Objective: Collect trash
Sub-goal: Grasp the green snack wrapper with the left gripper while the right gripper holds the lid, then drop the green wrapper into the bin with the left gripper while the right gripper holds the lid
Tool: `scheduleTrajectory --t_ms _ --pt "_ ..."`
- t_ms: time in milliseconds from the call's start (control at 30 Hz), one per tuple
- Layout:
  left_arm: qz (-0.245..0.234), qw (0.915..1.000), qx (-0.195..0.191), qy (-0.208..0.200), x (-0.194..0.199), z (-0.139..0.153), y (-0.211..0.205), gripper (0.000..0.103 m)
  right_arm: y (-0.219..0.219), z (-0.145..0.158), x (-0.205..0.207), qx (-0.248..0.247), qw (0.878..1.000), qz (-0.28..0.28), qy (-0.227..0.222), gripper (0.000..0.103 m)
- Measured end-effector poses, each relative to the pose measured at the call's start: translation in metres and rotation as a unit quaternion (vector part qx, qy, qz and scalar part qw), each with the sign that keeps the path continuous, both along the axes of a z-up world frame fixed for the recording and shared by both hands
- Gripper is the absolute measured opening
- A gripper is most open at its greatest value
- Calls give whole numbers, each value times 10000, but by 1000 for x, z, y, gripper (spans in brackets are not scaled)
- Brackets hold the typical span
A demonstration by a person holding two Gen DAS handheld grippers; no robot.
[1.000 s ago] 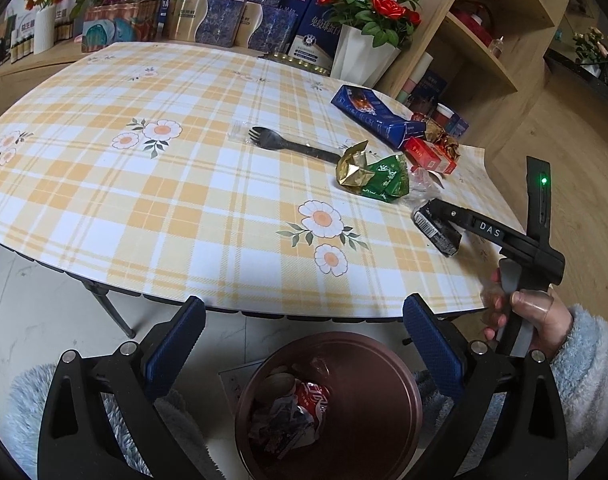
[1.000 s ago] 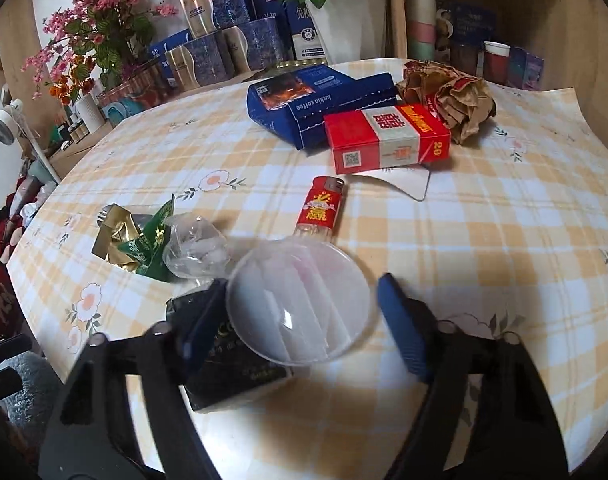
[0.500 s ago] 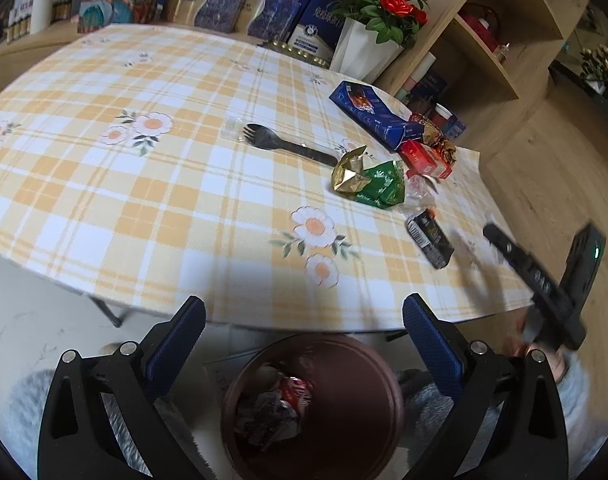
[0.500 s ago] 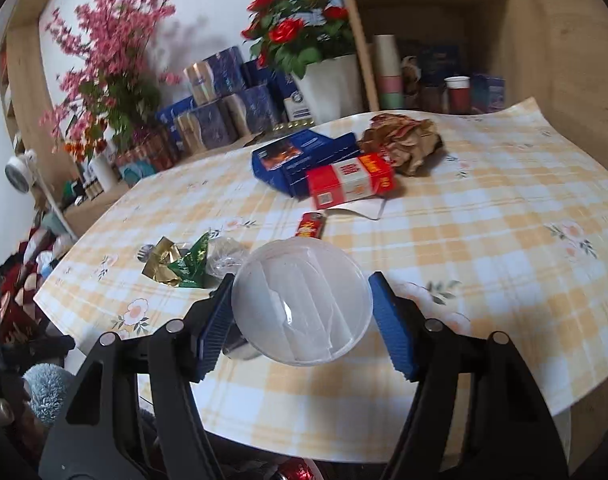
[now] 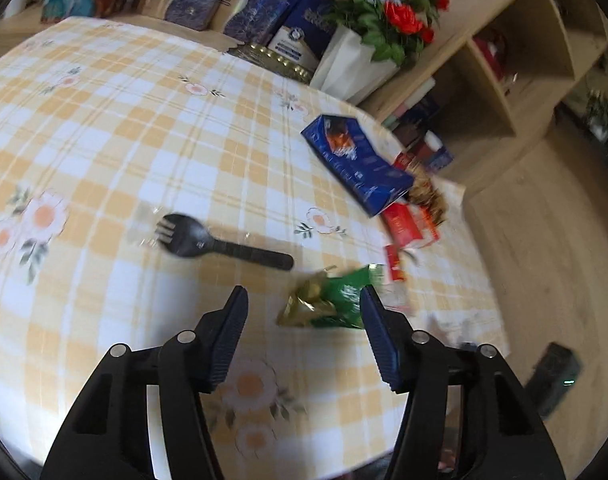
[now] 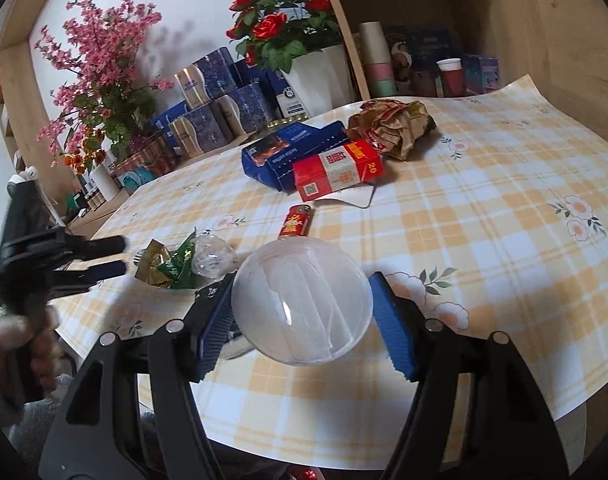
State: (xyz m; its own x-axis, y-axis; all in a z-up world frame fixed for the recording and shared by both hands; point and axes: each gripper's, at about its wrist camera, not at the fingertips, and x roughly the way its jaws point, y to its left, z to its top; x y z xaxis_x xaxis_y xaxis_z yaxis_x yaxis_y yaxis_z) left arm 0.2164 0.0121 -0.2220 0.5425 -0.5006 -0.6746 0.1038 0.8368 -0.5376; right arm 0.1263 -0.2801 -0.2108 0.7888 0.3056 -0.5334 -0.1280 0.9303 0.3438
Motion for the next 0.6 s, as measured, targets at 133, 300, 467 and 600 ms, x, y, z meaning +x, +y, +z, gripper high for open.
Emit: scheduleTrajectory --t_ms 133,300,467,600 --pt "-372 9983 406 168 14 -18 -18 56 -2 -1 1 57 10000 26 33 67" --pt "-250 9987 78 431 24 -23 -15 38 -8 -3 3 253 9996 47 62 67" --pt "-489 9967 632 165 22 -12 -26 10 -8 -4 4 330 9994 86 76 67" --pt "-675 9939 875 67 12 4 -30 9 -7 -4 4 258 9996 106 54 67"
